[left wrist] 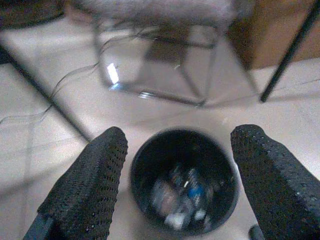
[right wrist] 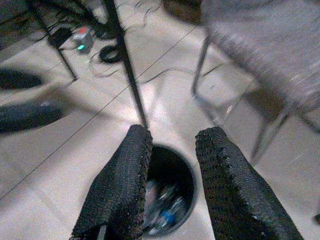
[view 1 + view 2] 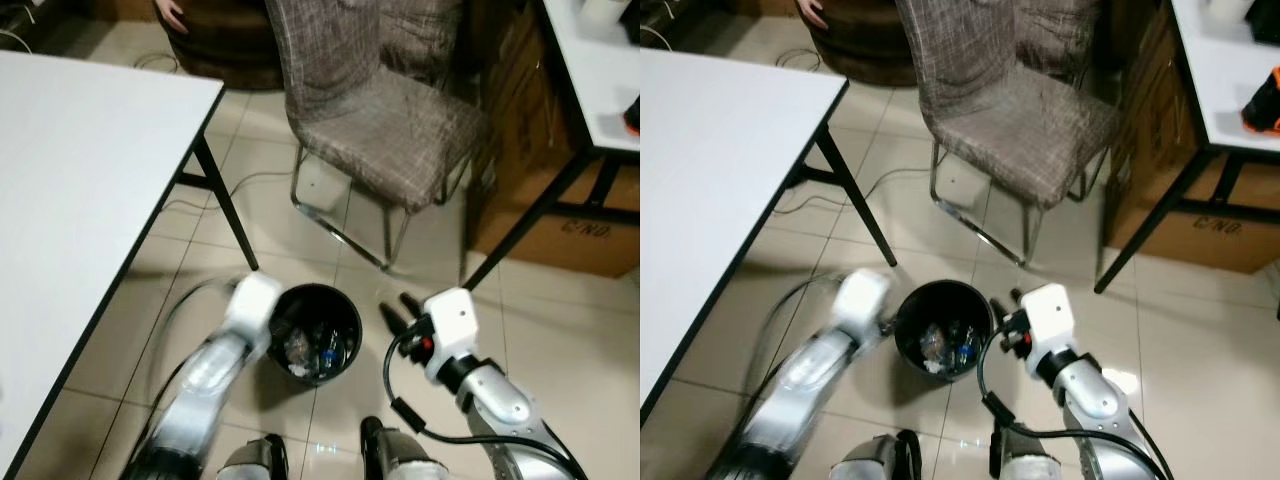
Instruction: Picking trash to rubbish bin
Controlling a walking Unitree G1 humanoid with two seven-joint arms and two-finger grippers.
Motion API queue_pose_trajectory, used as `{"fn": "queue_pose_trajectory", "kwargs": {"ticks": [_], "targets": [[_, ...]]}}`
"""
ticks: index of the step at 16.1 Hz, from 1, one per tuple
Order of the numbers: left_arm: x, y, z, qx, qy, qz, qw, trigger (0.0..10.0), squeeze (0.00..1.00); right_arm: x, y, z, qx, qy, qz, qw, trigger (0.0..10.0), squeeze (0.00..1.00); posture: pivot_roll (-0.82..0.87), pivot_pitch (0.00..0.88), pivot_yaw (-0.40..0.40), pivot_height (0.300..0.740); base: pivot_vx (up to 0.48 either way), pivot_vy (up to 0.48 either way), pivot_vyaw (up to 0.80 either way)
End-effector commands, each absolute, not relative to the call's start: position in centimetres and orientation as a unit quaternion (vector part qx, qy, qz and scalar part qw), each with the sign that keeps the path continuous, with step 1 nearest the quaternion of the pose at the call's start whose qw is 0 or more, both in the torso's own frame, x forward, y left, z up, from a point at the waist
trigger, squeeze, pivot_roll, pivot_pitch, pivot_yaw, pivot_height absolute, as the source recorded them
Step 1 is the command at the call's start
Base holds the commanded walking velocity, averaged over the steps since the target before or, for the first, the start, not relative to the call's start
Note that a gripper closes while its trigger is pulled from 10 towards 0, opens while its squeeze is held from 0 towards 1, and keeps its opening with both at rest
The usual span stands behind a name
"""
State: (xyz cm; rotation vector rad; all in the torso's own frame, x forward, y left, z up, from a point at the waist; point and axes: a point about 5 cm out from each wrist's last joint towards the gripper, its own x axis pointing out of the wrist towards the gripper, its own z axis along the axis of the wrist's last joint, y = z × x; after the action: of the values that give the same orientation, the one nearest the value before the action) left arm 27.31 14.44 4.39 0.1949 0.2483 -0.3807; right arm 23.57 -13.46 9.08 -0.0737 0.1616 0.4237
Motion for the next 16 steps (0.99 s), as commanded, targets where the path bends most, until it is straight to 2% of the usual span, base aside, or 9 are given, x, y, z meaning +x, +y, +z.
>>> {"fn": "queue_pose_trajectory", "kwargs": {"ticks": [1,2,5,7,16], "targets": [[26.9,15.4,5.3,0.085,0.119,-0.173,0.974,10.0,0.00,23.1,-13.5,9.1,-0.032,0.082,0.194,0.977,10.0,0.00,-0.09,0.133,0.032,0.740,0.000,0.000,0.00],[25.8,16.3,5.4,0.065,0.128,-0.155,0.977,10.0,0.00,23.0,-13.5,9.0,-0.026,0.085,0.180,0.980,10.0,0.00,-0.08,0.125,0.024,0.740,0.000,0.000,0.00],[24.1,16.7,5.4,0.029,0.164,-0.120,0.979,10.0,0.00,22.8,-13.3,7.1,-0.049,0.119,0.169,0.977,10.0,0.00,-0.07,0.117,0.018,0.740,0.000,0.000,0.00],[24.1,16.8,5.9,0.041,0.160,-0.101,0.981,10.0,0.00,23.1,-13.5,6.7,-0.042,0.130,0.146,0.980,10.0,0.00,-0.07,0.109,0.009,0.740,0.000,0.000,0.00],[24.3,15.9,7.0,0.057,0.171,-0.127,0.975,10.0,0.00,23.6,-14.3,6.1,-0.022,0.144,0.118,0.982,10.0,0.00,-0.06,0.106,-0.016,0.740,0.000,0.000,0.00]]}}
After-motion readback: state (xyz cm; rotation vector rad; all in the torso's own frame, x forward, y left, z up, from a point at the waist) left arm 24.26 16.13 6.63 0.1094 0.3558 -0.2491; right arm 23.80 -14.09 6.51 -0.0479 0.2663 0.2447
